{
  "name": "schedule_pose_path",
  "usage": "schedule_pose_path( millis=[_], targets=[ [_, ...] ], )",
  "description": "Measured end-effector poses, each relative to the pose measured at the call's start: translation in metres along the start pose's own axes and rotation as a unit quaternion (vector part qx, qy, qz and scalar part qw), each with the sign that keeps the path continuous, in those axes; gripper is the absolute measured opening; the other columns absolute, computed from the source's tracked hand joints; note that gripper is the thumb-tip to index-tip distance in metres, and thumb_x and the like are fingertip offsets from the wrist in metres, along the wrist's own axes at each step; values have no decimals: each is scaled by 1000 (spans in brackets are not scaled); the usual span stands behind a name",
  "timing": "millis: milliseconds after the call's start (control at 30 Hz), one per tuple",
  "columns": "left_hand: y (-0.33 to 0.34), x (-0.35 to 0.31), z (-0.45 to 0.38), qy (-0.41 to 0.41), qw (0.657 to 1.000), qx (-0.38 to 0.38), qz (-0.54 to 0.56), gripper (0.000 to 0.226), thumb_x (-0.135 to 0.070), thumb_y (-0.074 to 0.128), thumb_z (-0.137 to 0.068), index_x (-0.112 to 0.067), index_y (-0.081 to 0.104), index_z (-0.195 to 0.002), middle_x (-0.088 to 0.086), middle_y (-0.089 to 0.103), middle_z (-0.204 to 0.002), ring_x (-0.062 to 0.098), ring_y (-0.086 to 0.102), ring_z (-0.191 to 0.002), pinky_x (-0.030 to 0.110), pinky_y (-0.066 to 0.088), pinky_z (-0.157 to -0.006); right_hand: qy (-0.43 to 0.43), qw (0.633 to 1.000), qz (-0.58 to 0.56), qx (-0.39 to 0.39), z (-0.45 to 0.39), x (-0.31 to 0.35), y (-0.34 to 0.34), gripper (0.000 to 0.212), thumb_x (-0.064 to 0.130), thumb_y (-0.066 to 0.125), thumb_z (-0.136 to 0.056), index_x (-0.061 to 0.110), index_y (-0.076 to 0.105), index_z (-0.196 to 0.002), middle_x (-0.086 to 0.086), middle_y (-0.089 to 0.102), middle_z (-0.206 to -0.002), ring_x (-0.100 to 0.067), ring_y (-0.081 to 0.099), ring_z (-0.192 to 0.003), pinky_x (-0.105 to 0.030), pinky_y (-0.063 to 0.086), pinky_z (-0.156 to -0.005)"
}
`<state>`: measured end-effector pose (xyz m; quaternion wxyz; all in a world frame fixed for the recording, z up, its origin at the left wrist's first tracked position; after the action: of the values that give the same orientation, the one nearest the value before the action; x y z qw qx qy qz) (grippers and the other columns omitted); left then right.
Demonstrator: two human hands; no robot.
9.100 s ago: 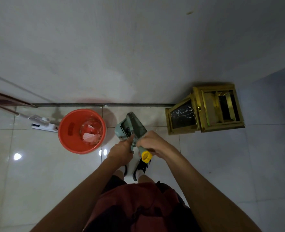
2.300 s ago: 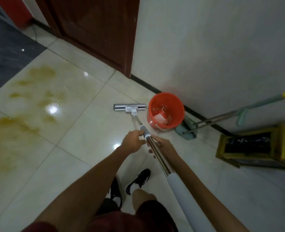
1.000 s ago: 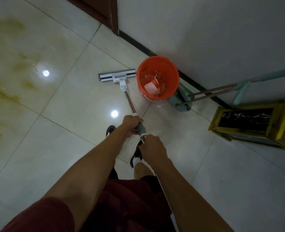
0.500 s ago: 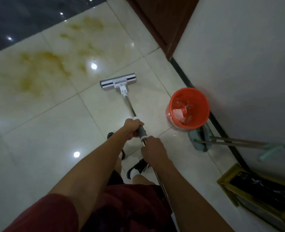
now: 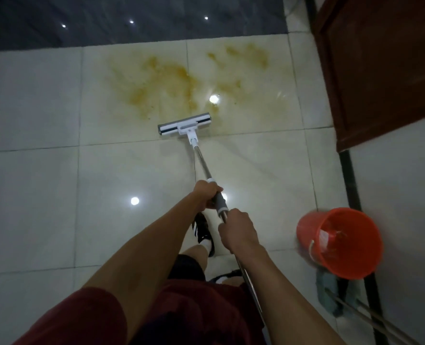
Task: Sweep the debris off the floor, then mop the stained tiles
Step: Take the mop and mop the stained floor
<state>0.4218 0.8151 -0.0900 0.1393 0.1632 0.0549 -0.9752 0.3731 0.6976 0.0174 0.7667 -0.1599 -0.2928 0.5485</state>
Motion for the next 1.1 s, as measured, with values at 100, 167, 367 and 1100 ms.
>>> schedule_pose_path(
  millis=[100,167,367,1100],
  targets=[
    [-37,-20,-10,-2,999,-14,31,35,-2,67,-91,12,54,-120,34,64,-113,46,68,-99,56,57,-86,-21,999,12,22,-15,41,-1,24,15,57,-99,5,60,-120,-12,65,-117,-26,66,-101,-27,42,-69],
    [-58,-31,-12,1,998,-28,54,35,-2,67,-91,11,53,-121,34,63,-114,46,67,-102,55,57,-86,-32,999,27,33,-22,64,-4,24,12,55,-98,5,60,-120,-12,64,-118,-27,66,-102,-27,42,-69],
    [-109,-71,-21,-6,991,-56,122,28,-2,66,-92,6,50,-114,29,62,-102,42,66,-95,53,57,-83,-74,991,98,55,-51,131,-19,28,8,55,-96,7,58,-124,-11,63,-121,-28,66,-104,-28,44,-70],
    [-447,-160,-90,9,955,-132,266,33,-8,68,-92,4,53,-118,26,63,-115,43,67,-101,58,58,-82,-165,960,211,84,-115,471,82,16,14,56,-94,9,63,-108,-9,64,-100,-30,70,-81,-35,58,-68]
  ],
)
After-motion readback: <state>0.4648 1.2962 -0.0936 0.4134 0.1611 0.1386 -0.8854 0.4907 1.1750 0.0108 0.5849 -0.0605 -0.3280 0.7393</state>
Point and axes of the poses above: each hand's wrist, its own z-axis away from the middle knuckle, its own y-axis out of the palm, x = y × z, the point moved 1 cm from there along -z, towards the middle knuckle
